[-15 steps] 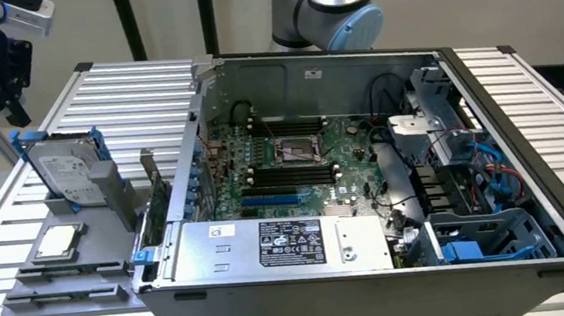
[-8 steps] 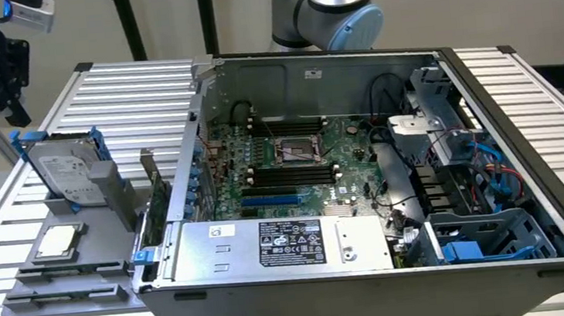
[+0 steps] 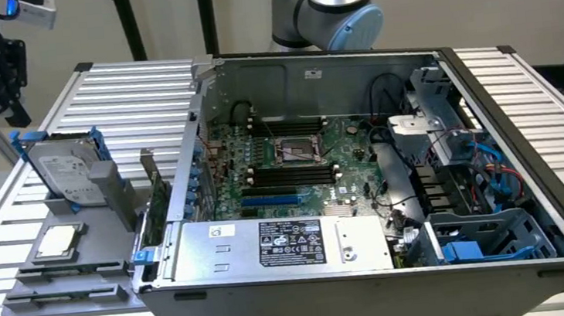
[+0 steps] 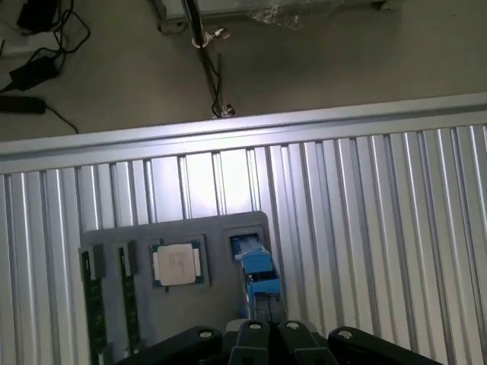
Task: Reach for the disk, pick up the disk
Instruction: 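Pick up the disk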
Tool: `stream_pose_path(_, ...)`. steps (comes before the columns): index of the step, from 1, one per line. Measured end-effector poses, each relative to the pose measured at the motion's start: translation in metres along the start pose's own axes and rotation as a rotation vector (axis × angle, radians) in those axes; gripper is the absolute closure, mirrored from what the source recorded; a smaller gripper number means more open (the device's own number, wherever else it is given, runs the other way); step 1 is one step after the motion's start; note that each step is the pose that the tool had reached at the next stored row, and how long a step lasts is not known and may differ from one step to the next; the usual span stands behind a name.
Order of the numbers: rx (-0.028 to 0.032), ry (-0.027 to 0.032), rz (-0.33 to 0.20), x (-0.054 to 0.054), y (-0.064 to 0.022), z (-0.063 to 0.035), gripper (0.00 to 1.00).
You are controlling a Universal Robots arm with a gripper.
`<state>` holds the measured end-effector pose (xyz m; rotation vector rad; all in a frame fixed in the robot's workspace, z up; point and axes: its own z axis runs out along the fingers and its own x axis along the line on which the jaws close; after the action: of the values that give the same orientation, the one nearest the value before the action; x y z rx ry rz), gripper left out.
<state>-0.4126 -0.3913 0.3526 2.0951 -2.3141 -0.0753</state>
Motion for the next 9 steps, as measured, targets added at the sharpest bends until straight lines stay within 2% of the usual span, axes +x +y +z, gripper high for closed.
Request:
stream_pose_path(6,-0.0013,0.0025,-0.073,-0.0002,-0.0008,0.0008,0.89)
stream_pose_path(9,-0.0021,-0.0001,-0.096,-0.0003,-0.0027,0.0008,0.89)
